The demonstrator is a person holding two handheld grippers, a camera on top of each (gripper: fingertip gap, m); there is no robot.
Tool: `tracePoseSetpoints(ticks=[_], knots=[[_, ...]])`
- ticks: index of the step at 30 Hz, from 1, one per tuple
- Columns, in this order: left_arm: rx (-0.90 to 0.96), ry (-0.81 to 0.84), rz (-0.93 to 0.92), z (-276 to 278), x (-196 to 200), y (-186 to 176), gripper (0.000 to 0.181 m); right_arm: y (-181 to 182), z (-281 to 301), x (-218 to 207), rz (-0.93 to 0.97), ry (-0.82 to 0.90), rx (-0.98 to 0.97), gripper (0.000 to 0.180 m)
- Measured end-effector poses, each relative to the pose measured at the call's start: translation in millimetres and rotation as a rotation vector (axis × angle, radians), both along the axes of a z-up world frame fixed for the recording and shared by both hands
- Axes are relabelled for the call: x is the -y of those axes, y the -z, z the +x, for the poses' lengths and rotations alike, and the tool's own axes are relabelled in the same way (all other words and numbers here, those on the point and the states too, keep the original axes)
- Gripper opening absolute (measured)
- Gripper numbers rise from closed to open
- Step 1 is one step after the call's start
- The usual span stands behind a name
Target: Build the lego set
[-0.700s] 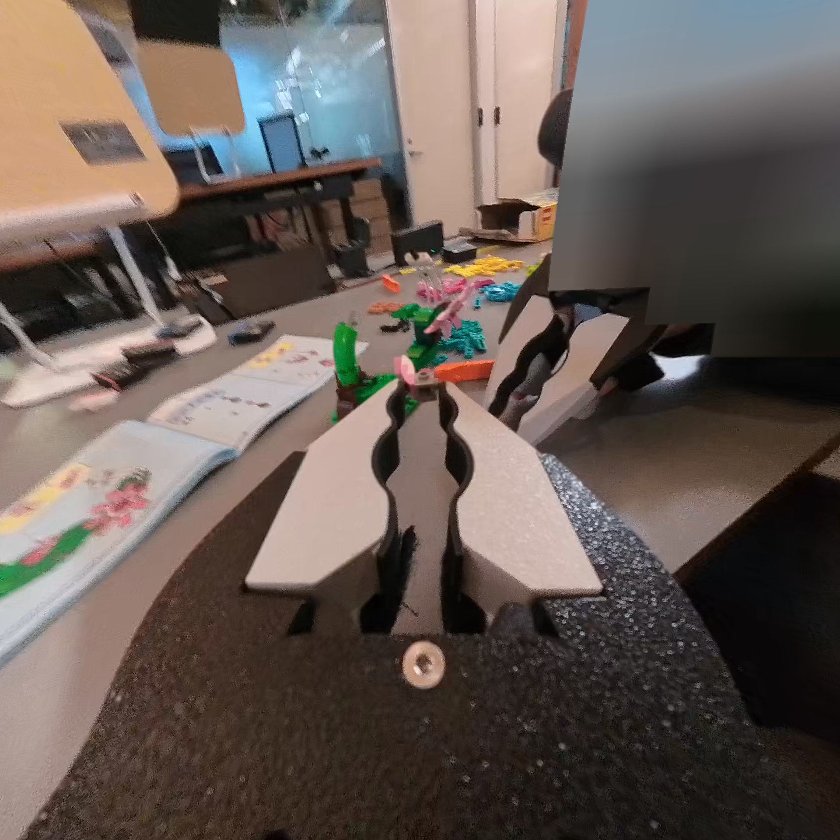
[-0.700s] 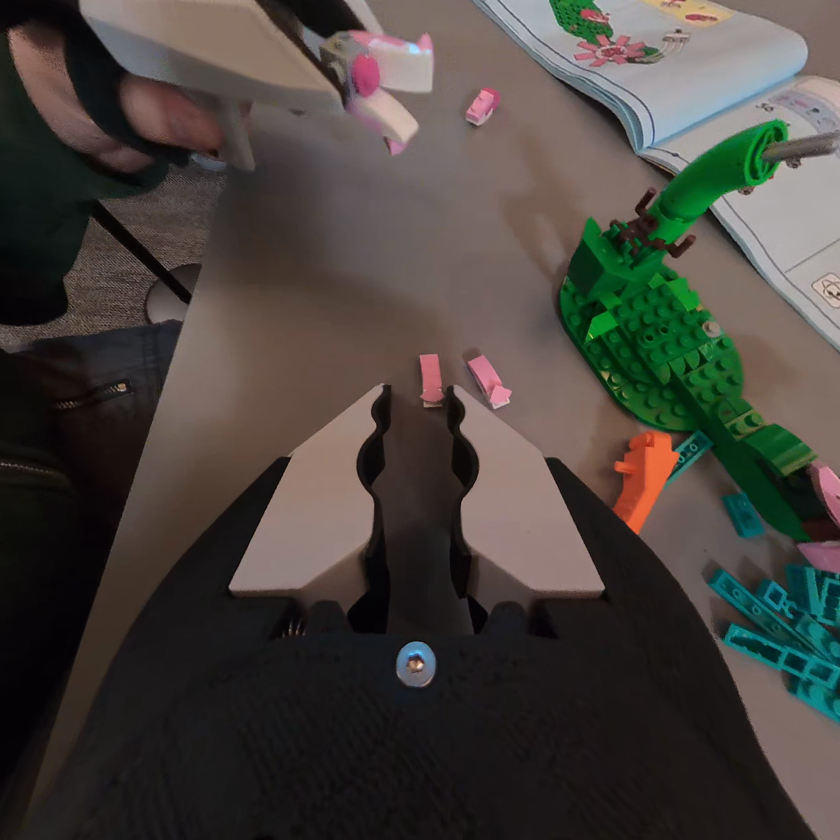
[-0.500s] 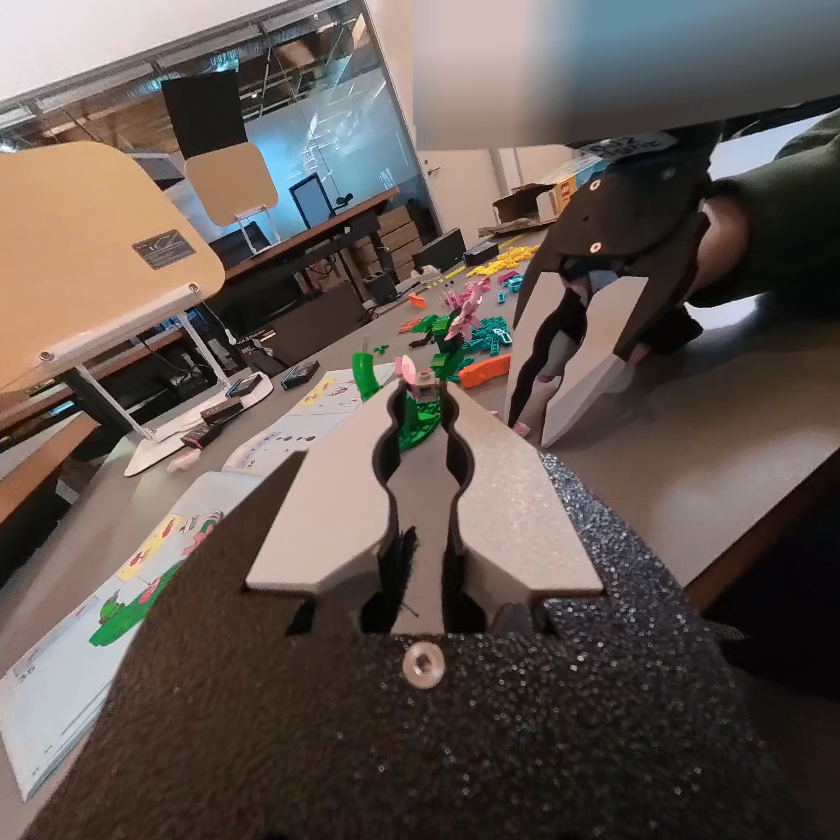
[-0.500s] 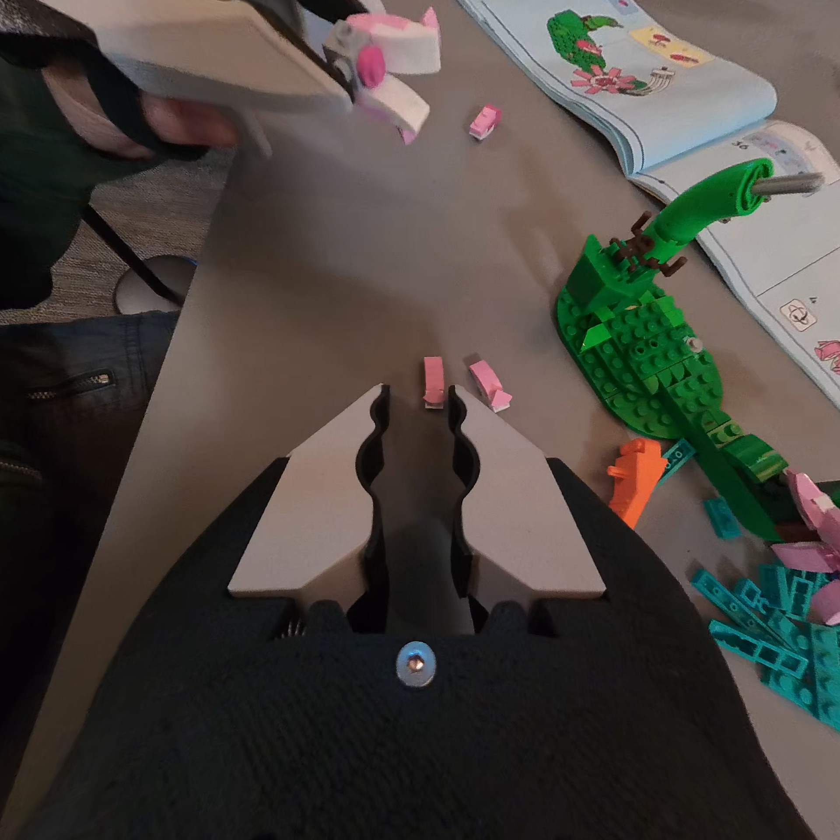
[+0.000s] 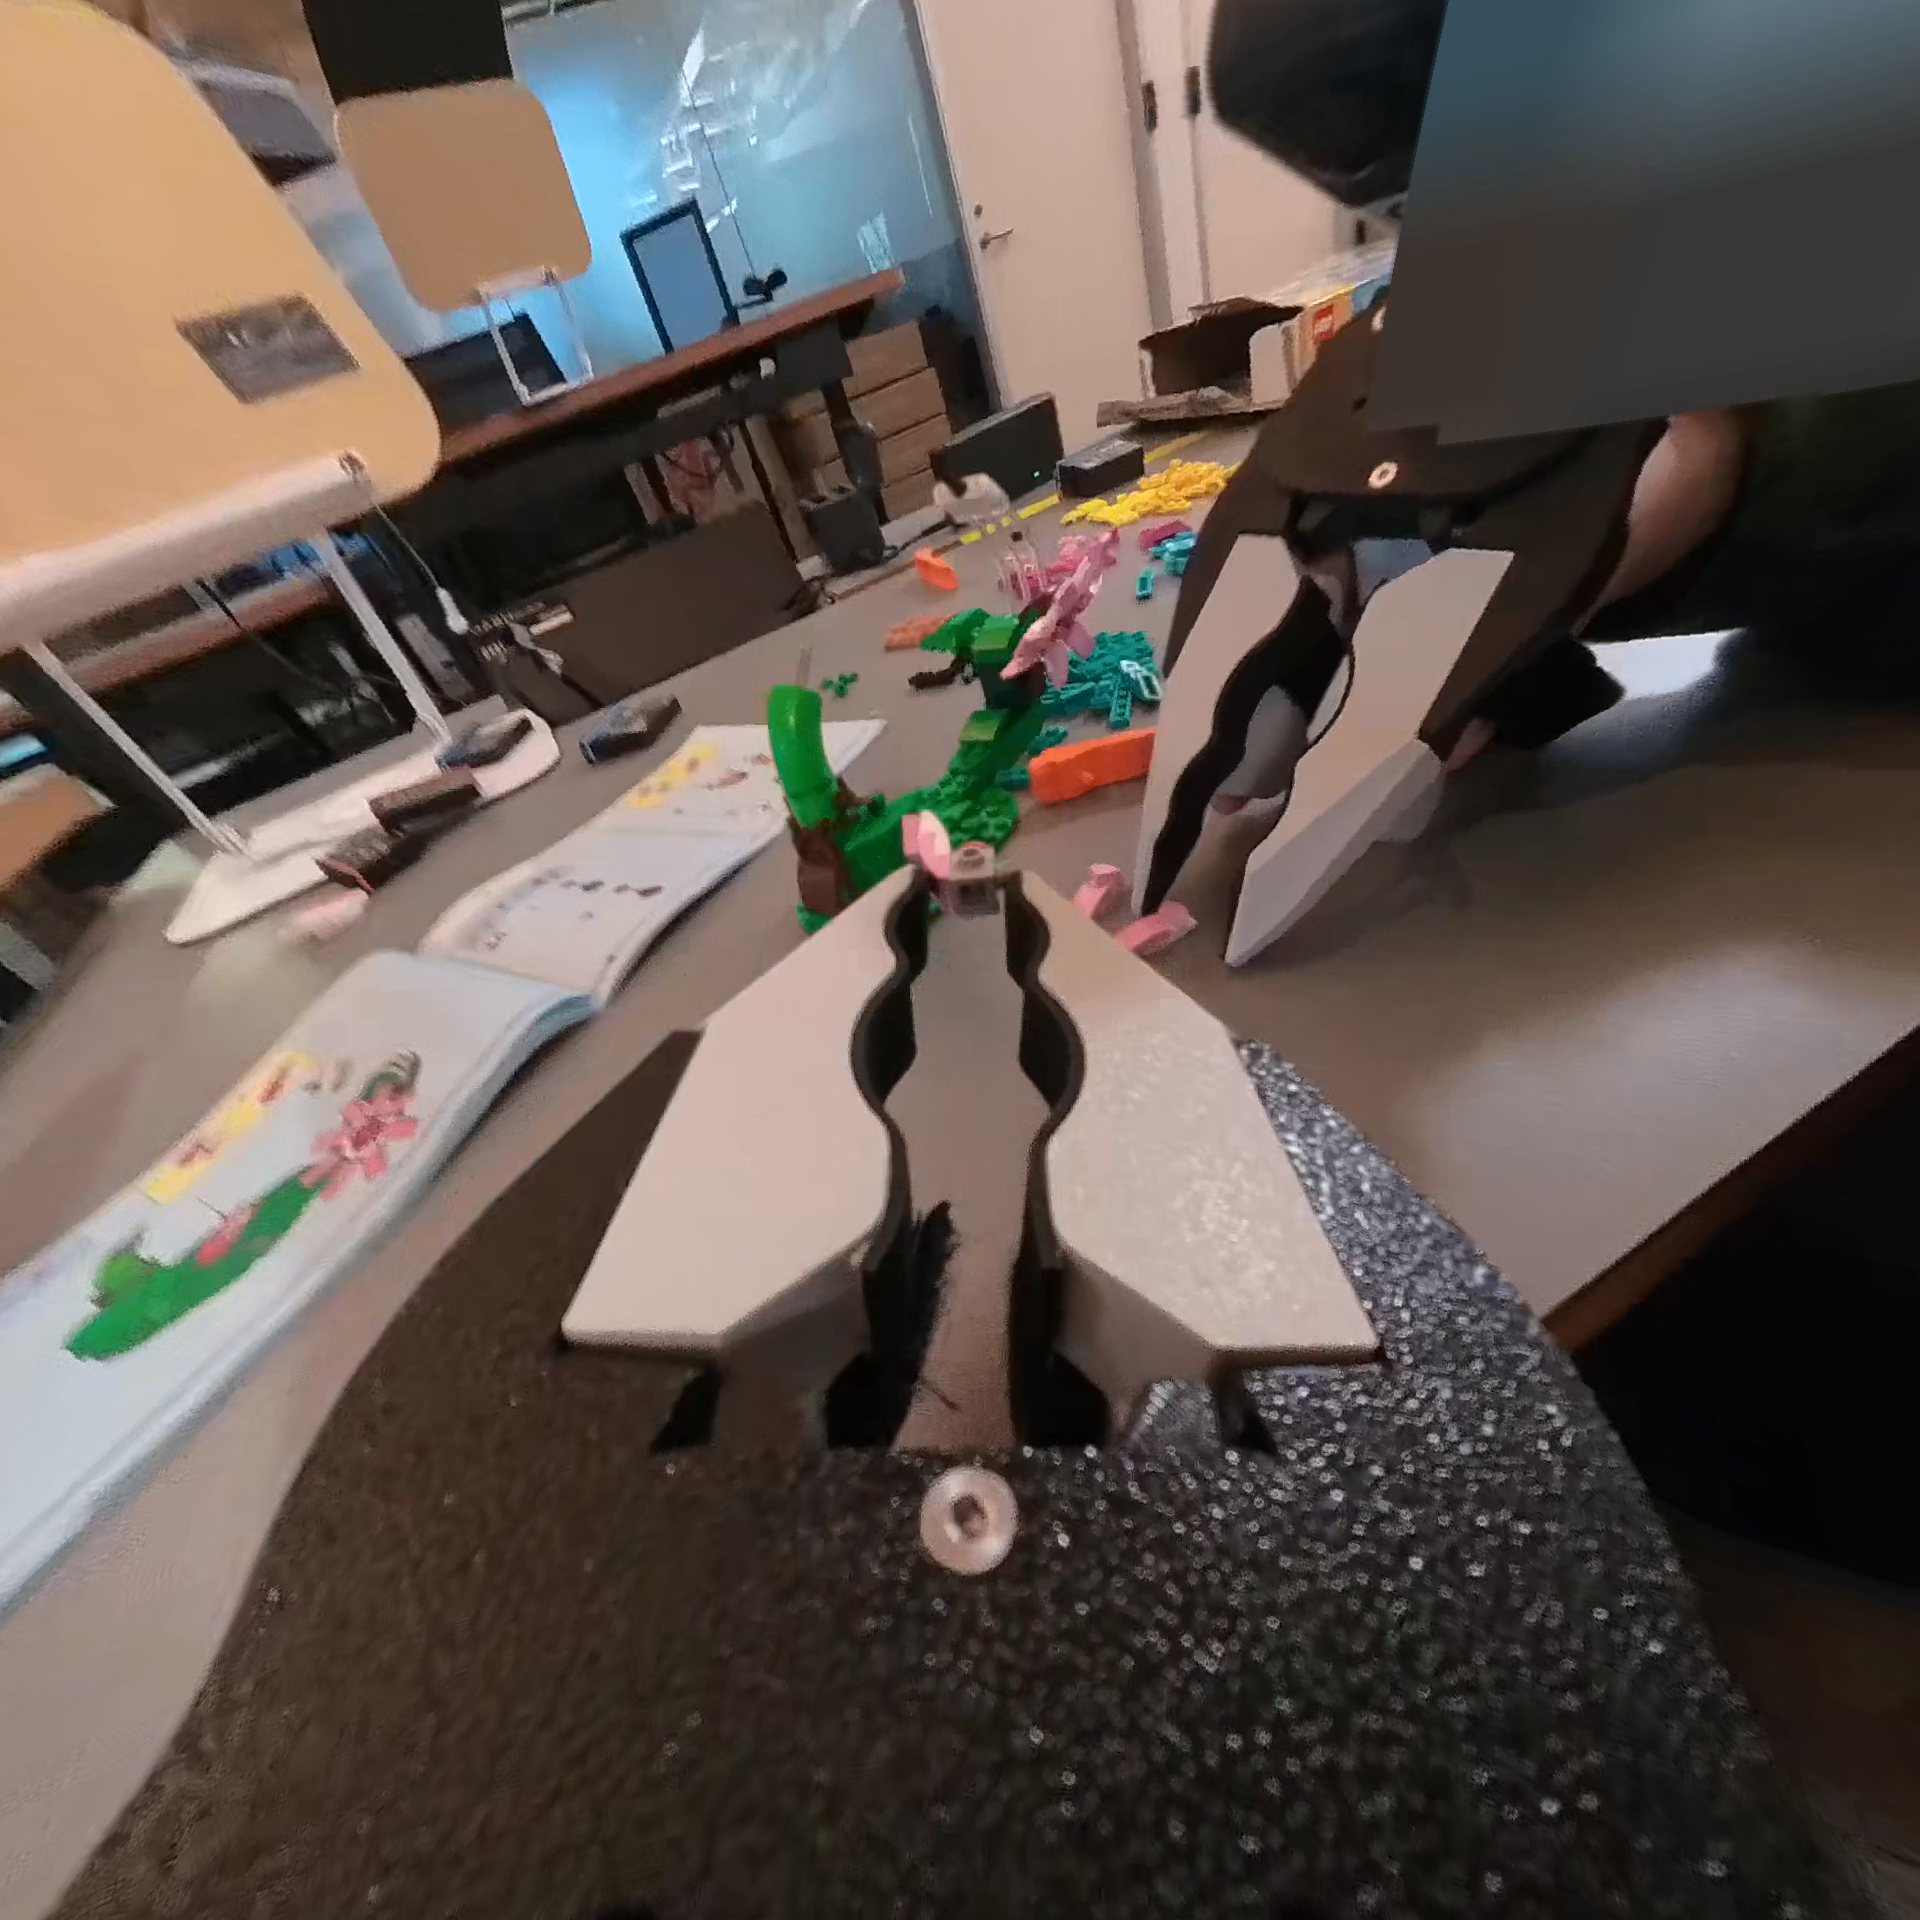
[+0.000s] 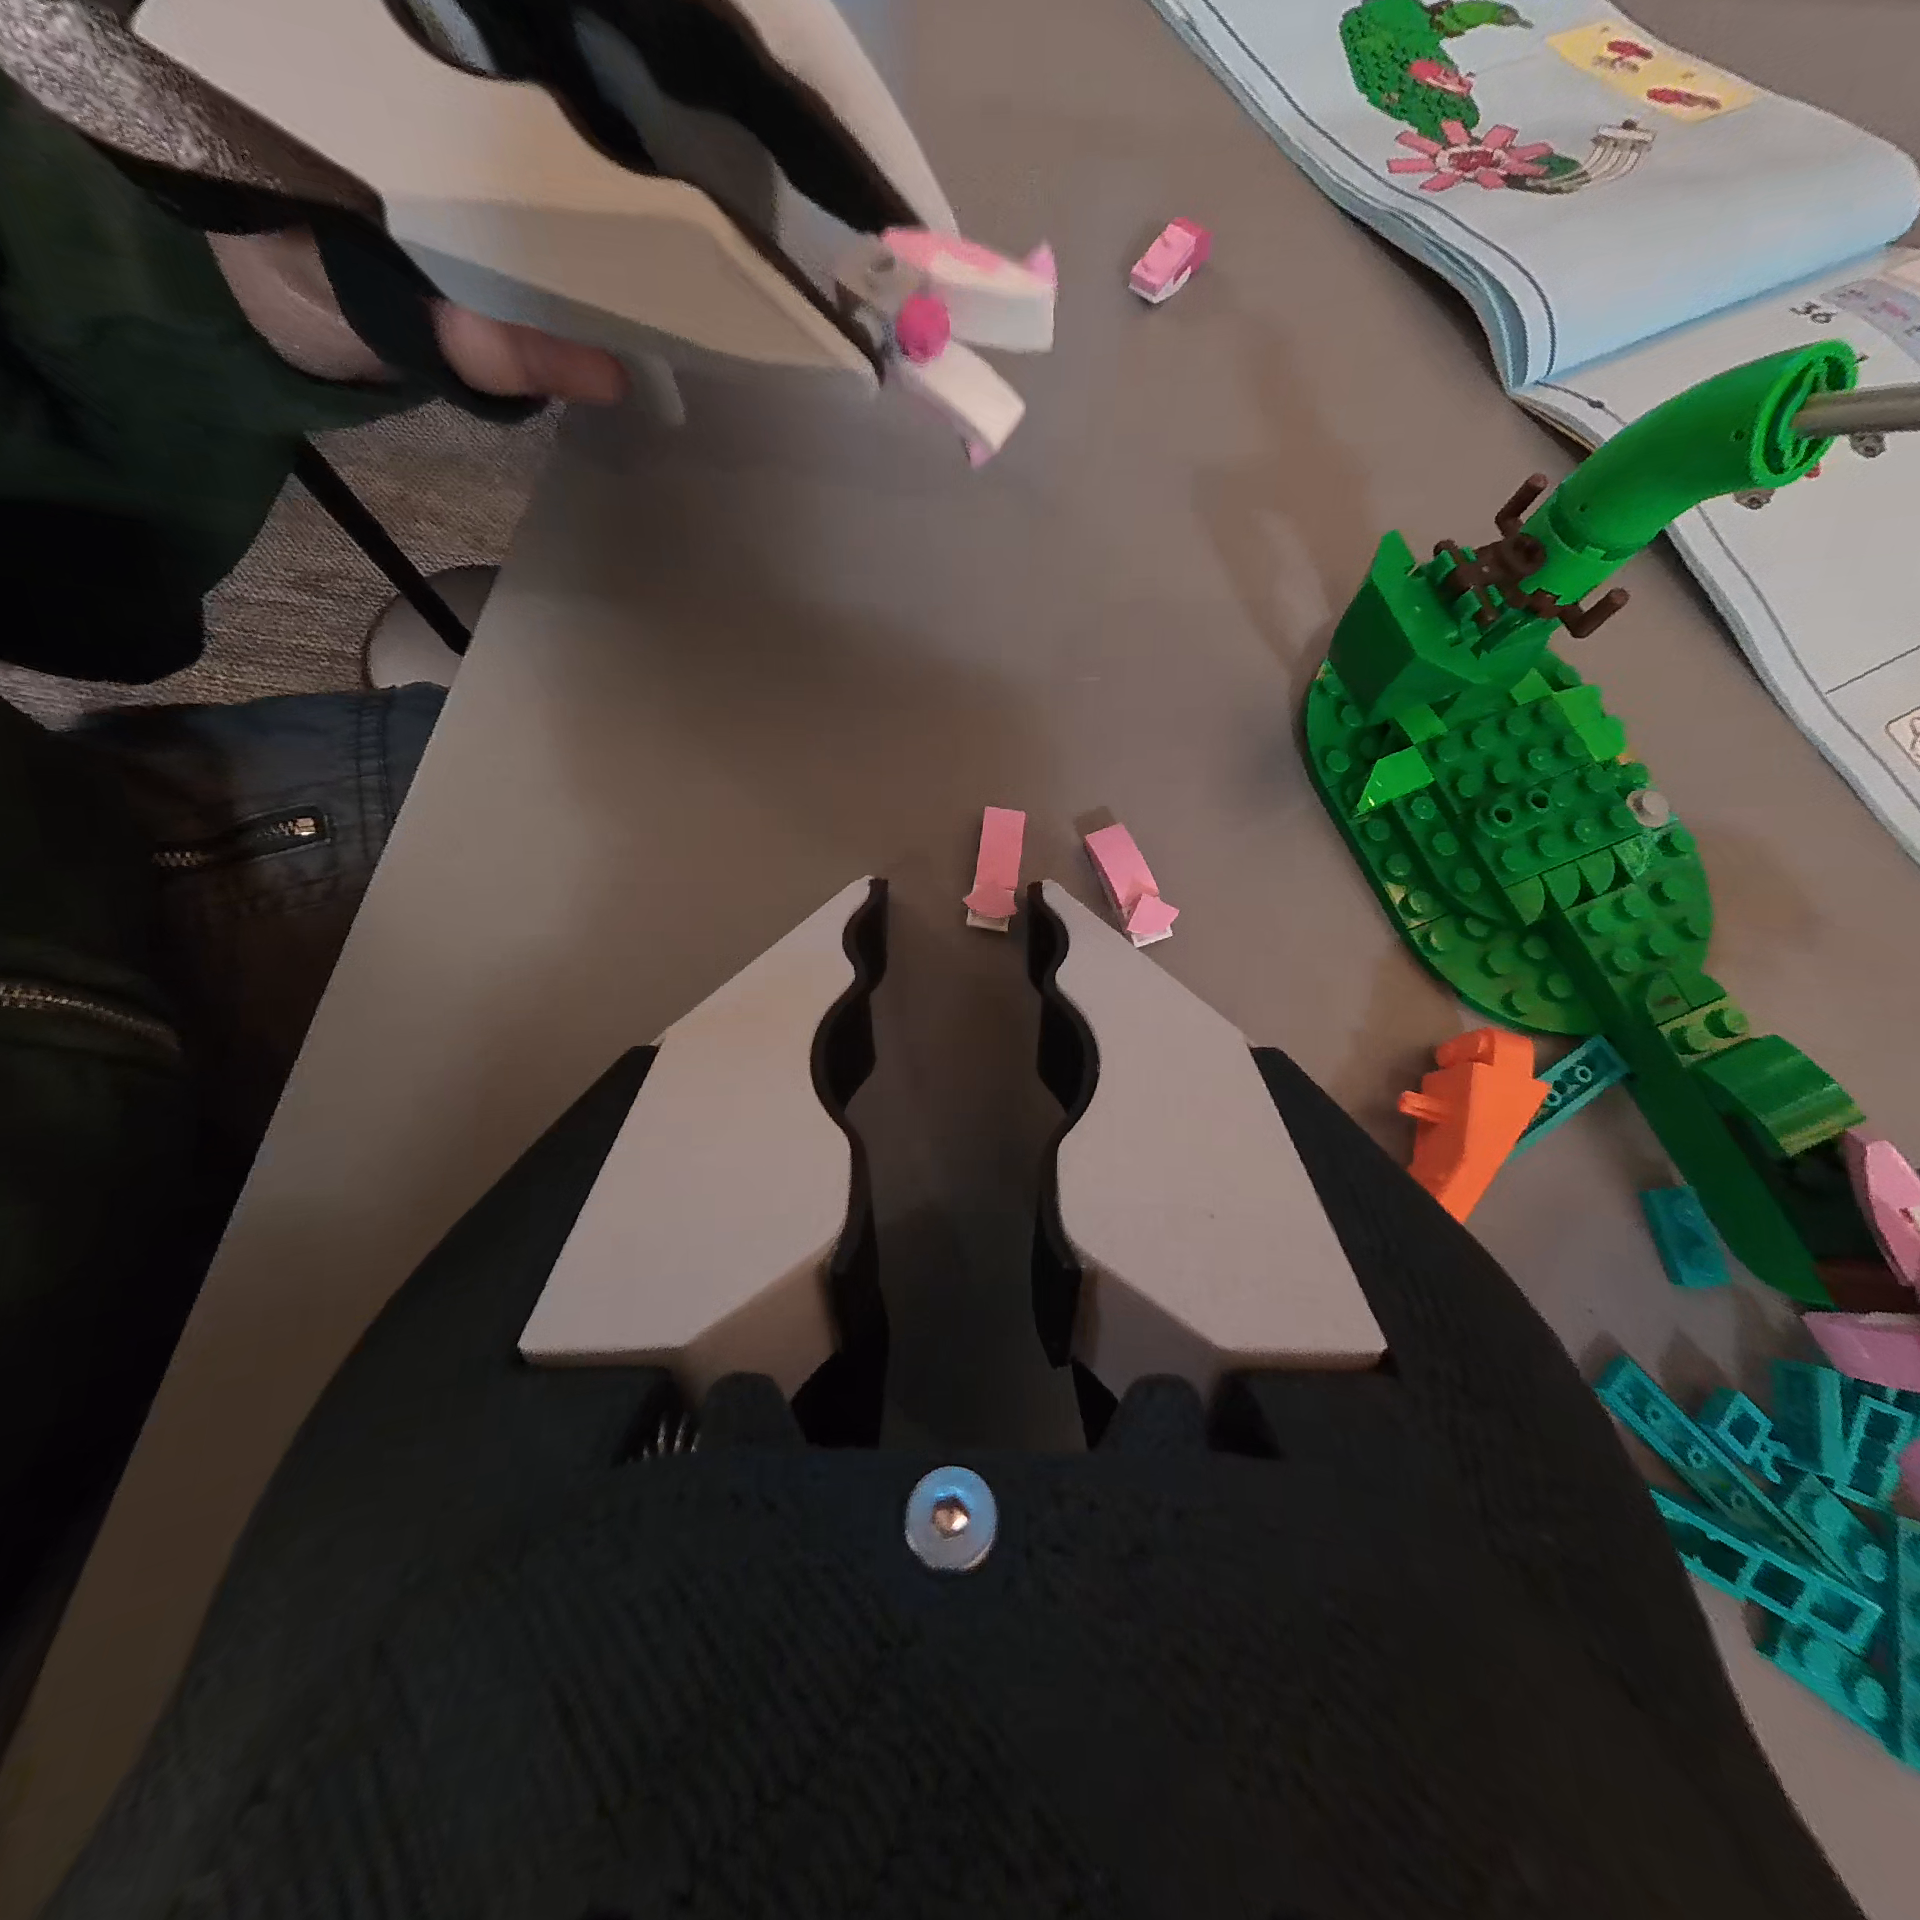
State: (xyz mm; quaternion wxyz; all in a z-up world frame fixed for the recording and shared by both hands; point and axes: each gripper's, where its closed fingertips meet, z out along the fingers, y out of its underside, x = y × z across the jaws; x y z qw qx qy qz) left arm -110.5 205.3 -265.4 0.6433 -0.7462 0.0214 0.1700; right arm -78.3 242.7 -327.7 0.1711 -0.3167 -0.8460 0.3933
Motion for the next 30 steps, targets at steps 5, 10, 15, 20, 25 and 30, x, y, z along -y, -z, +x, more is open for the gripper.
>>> tracePoseSetpoints(ticks=[5,10,15,20,25,30], knots=[[0.043,0.008,0.028,-1,2,-2,0.012,-1,1,1,0.039,-0.006,-0.049,0.022],[0.049,0.012,0.027,-1,2,-2,0.012,0,-7,-7,0.042,0.08,-0.044,0.018],[0.051,0.02,0.013,0,1,0,0.012,0,-9,-4,0.038,0.098,-0.037,0.015],[0.06,0.028,0.006,1,1,1,0.012,0,-9,-1,0.041,0.082,-0.035,0.007],[0.092,0.05,-0.003,1,1,2,0.013,-23,-7,3,-0.218,0.088,-0.005,0.006],[0.152,0.077,0.0,1,1,1,0.012,-93,14,11,-1.049,-0.054,0.287,0.006]])
